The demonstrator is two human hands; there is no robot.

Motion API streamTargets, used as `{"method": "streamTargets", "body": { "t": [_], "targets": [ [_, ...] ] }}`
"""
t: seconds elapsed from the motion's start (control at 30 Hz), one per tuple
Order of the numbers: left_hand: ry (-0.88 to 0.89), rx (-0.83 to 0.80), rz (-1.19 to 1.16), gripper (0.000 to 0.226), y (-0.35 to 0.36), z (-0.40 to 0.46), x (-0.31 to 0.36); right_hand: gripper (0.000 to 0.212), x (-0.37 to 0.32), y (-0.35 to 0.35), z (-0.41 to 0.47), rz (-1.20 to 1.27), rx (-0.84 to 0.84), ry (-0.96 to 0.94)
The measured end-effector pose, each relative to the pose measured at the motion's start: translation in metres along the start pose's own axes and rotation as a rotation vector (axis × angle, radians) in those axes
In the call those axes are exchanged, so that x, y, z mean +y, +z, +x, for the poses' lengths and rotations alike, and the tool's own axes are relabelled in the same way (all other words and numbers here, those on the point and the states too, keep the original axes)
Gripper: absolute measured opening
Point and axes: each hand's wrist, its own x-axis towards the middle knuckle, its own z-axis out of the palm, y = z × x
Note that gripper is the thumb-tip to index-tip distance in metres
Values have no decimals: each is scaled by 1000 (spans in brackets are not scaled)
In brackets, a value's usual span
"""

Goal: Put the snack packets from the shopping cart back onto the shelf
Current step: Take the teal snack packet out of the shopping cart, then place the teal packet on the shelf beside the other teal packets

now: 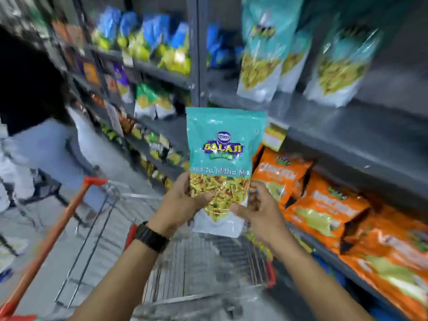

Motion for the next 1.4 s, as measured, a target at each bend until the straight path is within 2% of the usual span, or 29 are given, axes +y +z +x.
{"method": "streamTargets", "body": {
  "t": [0.2,0.33,0.43,0.5,0.63,0.77,0.87,0.93,1.0,1.03,1.1,1.17,1.2,1.27,1.33,1.4],
  "targets": [
    [392,-224,-41,52,88,81,120,52,-109,-108,30,-136,325,-304],
    [539,-294,-35,62,152,146,164,49,-142,-161,65,-232,557,-315],
    [526,-321,-13,66,187,192,177,44,-150,-183,96,-309,703,-270],
    [517,-348,-21,59,203,220,178,44,-151,-190,116,-349,760,-264],
    [411,-372,5,67,214,261,165,47,-133,-189,148,-393,795,-238],
    [430,-430,-5,54,212,282,144,48,-106,-182,165,-413,838,-262],
    [439,-502,-5,58,202,289,136,53,-100,-177,165,-417,872,-255],
    [419,-462,1,63,182,291,133,57,-96,-172,160,-464,998,-239],
    [469,-258,-22,50,150,296,130,48,-97,-161,155,-506,1151,-336],
    [503,-97,-25,38,132,300,129,42,-101,-151,157,-517,1161,-409],
    [500,171,-19,23,98,317,129,35,-110,-125,171,-543,1015,-500],
    [433,224,-18,33,73,342,131,35,-122,-95,200,-520,757,-469],
    [365,168,-26,49,64,354,132,41,-127,-82,217,-502,633,-418],
    [245,-27,-58,77,52,377,134,66,-133,-64,254,-480,490,-271],
    [182,-205,-55,89,46,396,131,94,-136,-58,286,-419,459,-122],
    [149,-305,-62,93,45,407,127,104,-134,-61,308,-353,461,-35]
  ]
}}
